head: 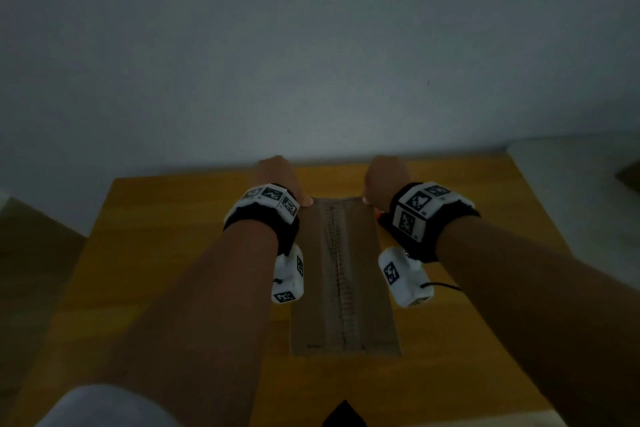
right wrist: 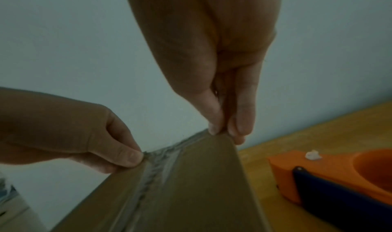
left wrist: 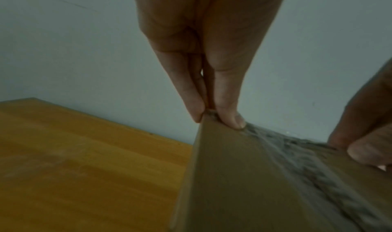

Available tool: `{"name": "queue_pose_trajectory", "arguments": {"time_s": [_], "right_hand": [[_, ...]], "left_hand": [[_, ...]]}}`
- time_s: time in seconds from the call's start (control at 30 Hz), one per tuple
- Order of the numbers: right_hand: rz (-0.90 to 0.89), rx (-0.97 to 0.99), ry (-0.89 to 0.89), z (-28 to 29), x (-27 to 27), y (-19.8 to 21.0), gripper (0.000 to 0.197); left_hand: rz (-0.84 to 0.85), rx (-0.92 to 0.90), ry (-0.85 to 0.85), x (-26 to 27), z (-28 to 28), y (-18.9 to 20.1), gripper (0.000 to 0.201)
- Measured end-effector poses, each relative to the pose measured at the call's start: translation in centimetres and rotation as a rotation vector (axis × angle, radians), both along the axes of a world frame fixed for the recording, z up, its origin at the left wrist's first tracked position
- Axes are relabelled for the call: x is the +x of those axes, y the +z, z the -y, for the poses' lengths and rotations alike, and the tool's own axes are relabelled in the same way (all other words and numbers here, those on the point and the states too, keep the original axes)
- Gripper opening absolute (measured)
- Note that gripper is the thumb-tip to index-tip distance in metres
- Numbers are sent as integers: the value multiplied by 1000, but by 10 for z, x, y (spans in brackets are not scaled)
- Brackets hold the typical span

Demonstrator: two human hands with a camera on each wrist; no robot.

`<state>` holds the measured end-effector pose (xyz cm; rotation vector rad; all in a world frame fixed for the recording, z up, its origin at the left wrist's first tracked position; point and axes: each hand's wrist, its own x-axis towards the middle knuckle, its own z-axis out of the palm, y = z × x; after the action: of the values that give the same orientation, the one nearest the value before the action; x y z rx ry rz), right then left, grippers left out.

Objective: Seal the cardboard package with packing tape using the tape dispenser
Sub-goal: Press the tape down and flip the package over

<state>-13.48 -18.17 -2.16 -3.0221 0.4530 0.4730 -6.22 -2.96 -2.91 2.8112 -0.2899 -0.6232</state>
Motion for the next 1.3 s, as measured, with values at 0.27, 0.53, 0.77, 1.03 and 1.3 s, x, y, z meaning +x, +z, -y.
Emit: {"name": "queue_pose_trajectory", "arguments": {"time_s": [0.27, 0.53, 0.77, 1.03, 1.3], "right_hand": [[-35, 112, -137, 4, -4, -1, 46], [-110, 389, -222, 13, -20, -3, 38], [-49, 392, -97, 1, -25, 11, 27], [121, 523, -242, 7, -26, -1, 24], [67, 671, -332, 16, -33, 13, 36]], "left_hand": [[13, 54, -25, -11, 2, -2, 21], [-219, -201, -12, -7, -31, -6, 25], [-118, -234, -144, -18, -12, 7, 24], [-27, -159, -226, -22, -7, 1, 21], [-53, -169, -356, -27, 23, 14, 34]]}}
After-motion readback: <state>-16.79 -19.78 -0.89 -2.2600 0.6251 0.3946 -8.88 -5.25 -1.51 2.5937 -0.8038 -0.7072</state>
